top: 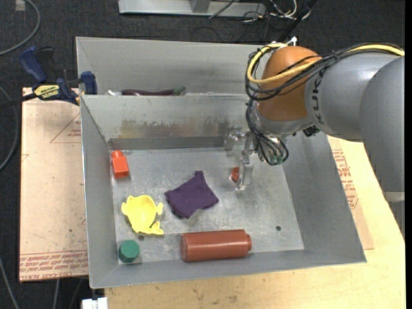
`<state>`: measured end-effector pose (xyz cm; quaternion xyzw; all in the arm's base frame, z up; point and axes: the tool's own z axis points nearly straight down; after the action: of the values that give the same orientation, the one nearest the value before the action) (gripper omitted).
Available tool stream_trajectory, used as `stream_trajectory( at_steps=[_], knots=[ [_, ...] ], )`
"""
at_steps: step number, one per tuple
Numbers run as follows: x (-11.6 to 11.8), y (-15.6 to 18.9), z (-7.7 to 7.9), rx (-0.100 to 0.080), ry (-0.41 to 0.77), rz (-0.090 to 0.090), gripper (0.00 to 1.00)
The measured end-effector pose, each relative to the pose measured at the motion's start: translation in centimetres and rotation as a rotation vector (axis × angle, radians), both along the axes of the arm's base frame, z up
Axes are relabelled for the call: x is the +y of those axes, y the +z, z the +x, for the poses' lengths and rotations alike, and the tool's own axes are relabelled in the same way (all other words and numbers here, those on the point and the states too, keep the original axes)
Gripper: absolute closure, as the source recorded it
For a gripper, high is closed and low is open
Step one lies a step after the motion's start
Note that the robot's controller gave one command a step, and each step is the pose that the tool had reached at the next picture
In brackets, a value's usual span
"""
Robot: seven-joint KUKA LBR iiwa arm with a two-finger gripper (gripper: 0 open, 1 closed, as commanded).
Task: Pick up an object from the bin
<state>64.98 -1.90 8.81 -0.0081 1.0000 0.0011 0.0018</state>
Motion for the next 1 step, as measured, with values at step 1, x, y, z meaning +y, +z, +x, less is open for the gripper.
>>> stream_trajectory(
  at_steps=[1],
  knots=[
    [-0.01, 0.0, 0.0, 0.0, 0.0, 0.0, 0.0]
  ],
)
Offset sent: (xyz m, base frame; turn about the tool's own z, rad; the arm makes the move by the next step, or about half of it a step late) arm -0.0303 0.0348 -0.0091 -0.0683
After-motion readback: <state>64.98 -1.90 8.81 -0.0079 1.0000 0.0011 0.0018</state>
